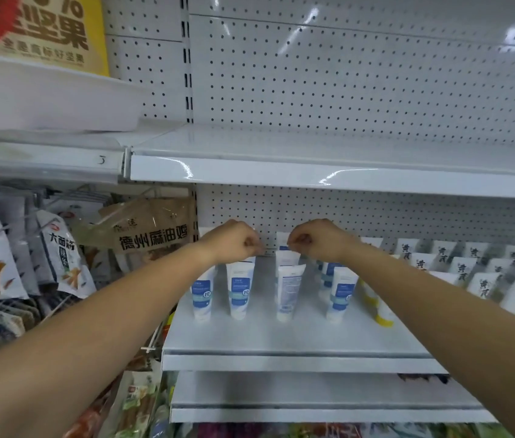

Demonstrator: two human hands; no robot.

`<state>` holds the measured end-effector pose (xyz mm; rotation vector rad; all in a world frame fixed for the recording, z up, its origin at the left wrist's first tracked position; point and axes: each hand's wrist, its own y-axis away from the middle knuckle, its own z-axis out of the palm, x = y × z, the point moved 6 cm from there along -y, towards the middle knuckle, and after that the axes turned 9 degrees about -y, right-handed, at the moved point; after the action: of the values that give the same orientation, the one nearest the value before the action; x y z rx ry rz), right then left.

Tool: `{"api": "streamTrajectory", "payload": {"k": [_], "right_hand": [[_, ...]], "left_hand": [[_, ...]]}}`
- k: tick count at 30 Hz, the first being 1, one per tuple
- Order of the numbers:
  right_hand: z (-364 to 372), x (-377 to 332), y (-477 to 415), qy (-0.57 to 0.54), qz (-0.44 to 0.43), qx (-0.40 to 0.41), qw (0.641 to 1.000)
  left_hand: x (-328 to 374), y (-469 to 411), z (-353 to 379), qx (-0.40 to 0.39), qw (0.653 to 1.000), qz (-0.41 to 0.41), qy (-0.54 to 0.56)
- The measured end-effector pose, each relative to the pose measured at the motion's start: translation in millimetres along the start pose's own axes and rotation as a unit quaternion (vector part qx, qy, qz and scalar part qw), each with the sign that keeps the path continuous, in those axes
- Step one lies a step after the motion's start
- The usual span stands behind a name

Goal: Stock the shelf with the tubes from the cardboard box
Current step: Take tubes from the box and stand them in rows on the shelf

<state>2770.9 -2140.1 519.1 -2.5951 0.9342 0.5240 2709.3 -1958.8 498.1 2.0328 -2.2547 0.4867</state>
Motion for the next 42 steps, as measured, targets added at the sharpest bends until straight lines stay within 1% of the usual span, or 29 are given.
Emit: {"api": "streamTrajectory", "payload": {"k": [4, 7, 11, 17, 23, 26, 32, 38, 42], "right_hand": [[7.7, -10.2, 7.7, 0.009, -0.017, -0.031, 0.999], [7.4, -11.6, 11.9, 0.005, -0.023, -0.019, 1.000], [8.9, -6.9, 18.2, 0.008, -0.001, -0.032, 0.999], [13.9, -6.4, 20.8, 0.019, 0.016, -0.053, 0.998], [23.3, -5.0, 15.7, 0.054, 0.009, -0.083, 0.995], [28.2, -3.5, 10.8, 0.073, 0.002, -0.085, 0.994], [32.5, -4.7, 6.8, 0.085, 0.003, -0.092, 0.992], [32.5, -3.0, 3.2, 0.097, 0.008, -0.097, 0.990], [27.9, -1.1, 1.1, 0.101, 0.017, -0.084, 0.991]], "left_hand": [[1.8, 14.6, 4.7, -0.034, 0.999, -0.026, -0.034], [2.6, 20.5, 8.4, -0.045, 0.996, -0.036, -0.060], [1.6, 24.7, 16.2, -0.057, 0.993, -0.035, -0.100], [0.1, 22.3, 17.8, -0.066, 0.989, -0.037, -0.125], [-13.3, 24.0, 35.9, -0.116, 0.975, -0.046, -0.182], [-19.0, 24.5, 42.9, -0.110, 0.976, -0.058, -0.181], [-16.5, 18.5, 40.4, -0.110, 0.976, -0.038, -0.183], [-10.1, 11.8, 37.0, -0.092, 0.984, -0.029, -0.148], [-8.7, 8.1, 33.2, -0.093, 0.987, -0.021, -0.131]]}}
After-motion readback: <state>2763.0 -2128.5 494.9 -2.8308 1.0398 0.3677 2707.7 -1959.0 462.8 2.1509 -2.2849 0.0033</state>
